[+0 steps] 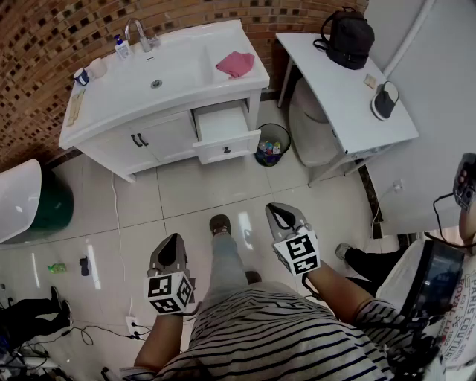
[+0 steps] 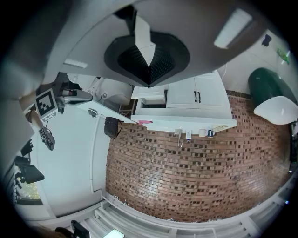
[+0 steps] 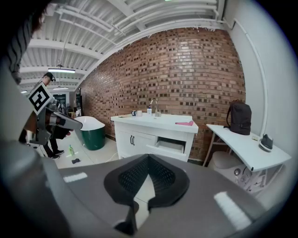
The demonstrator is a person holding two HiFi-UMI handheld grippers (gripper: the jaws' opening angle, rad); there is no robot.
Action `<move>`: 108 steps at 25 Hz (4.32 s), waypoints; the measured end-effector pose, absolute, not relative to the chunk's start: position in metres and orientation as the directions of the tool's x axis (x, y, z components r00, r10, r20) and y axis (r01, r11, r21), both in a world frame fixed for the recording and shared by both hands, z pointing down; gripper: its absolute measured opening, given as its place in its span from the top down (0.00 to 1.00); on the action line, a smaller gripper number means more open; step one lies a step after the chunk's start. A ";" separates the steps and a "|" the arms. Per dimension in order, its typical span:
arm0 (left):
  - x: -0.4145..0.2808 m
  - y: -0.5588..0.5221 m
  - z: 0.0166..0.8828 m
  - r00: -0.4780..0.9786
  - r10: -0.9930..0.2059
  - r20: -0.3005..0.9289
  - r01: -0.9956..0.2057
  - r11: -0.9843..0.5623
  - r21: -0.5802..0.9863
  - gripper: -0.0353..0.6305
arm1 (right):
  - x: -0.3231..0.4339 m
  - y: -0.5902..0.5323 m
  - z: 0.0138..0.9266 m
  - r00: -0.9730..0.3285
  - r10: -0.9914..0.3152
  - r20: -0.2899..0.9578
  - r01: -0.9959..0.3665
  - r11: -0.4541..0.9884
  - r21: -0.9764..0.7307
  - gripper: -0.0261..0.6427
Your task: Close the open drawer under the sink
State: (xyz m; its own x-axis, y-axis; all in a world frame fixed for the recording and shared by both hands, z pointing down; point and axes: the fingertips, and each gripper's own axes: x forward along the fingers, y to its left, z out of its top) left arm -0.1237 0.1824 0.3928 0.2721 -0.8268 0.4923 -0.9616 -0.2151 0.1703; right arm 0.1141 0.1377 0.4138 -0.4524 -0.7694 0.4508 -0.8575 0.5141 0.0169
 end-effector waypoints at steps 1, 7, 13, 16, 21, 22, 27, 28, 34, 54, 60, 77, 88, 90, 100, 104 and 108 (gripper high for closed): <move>-0.125 0.166 0.399 0.279 -0.822 0.496 -0.960 -0.221 0.174 0.92 | 0.112 0.118 0.421 -0.445 -0.776 0.447 -0.862 0.506 0.019 0.96; -0.131 0.054 0.437 0.340 -0.786 0.517 -0.940 -0.268 0.211 0.92 | 0.098 -0.014 0.478 -0.372 -0.790 0.487 -0.899 0.437 0.023 0.96; -0.129 -0.067 0.470 0.438 -0.746 0.502 -0.899 -0.348 0.267 0.92 | 0.088 -0.124 0.570 -0.257 -0.746 0.614 -0.940 0.340 0.020 0.96; -0.129 -0.103 0.488 0.450 -0.729 0.516 -0.892 -0.349 0.286 0.92 | 0.086 -0.152 0.611 -0.217 -0.710 0.670 -0.950 0.312 0.023 0.96; -0.125 -0.136 0.522 0.468 -0.710 0.527 -0.883 -0.354 0.308 0.92 | 0.080 -0.188 0.649 -0.204 -0.698 0.686 -0.942 0.330 0.056 0.96; -0.126 -0.139 0.530 0.465 -0.708 0.532 -0.885 -0.348 0.311 0.92 | 0.080 -0.191 0.653 -0.207 -0.700 0.683 -0.942 0.332 0.055 0.96; -0.120 -0.150 0.548 0.448 -0.711 0.542 -0.893 -0.328 0.308 0.92 | 0.080 -0.198 0.665 -0.228 -0.712 0.664 -0.946 0.324 0.023 0.96; -0.118 -0.153 0.548 0.447 -0.715 0.537 -0.893 -0.325 0.311 0.92 | 0.081 -0.201 0.665 -0.233 -0.716 0.658 -0.944 0.329 0.024 0.96; -0.106 -0.163 0.545 0.447 -0.732 0.514 -0.892 -0.322 0.317 0.92 | 0.079 -0.222 0.667 -0.252 -0.734 0.631 -0.941 0.339 0.019 0.96; -0.127 -0.209 0.561 0.379 -0.795 0.474 -0.920 -0.268 0.285 0.92 | 0.067 -0.322 0.665 -0.268 -0.825 0.498 -0.938 0.341 0.060 0.96; -0.126 -0.217 0.565 0.375 -0.800 0.468 -0.922 -0.270 0.277 0.92 | 0.067 -0.337 0.665 -0.276 -0.834 0.478 -0.935 0.348 0.067 0.96; -0.133 -0.227 0.576 0.341 -0.810 0.477 -0.934 -0.236 0.268 0.92 | 0.064 -0.380 0.665 -0.269 -0.852 0.449 -0.935 0.343 0.090 0.96; -0.139 -0.227 0.569 0.320 -0.817 0.479 -0.942 -0.222 0.252 0.92 | 0.058 -0.385 0.665 -0.282 -0.855 0.436 -0.931 0.353 0.090 0.96; -0.140 -0.224 0.569 0.315 -0.820 0.477 -0.944 -0.219 0.247 0.92 | 0.057 -0.386 0.665 -0.289 -0.850 0.440 -0.929 0.360 0.085 0.96; -0.144 -0.195 0.541 0.291 -0.820 0.492 -0.952 -0.198 0.232 0.92 | 0.073 -0.370 0.645 -0.278 -0.832 0.480 -0.927 0.363 0.092 0.96; -0.145 -0.173 0.506 0.271 -0.816 0.511 -0.958 -0.177 0.226 0.92 | 0.082 -0.336 0.606 -0.280 -0.822 0.495 -0.926 0.368 0.087 0.96; -0.144 -0.150 0.467 0.256 -0.816 0.519 -0.963 -0.167 0.214 0.92 | 0.091 -0.296 0.557 -0.286 -0.815 0.505 -0.926 0.370 0.071 0.96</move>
State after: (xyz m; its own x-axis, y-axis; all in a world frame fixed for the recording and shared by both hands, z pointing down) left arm -0.1442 -0.1497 0.4674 0.2563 -0.8156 0.5188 -0.9626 -0.1665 0.2138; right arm 0.0912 -0.2962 0.5571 -0.2861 -0.8146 0.5046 -0.9264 0.3697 0.0715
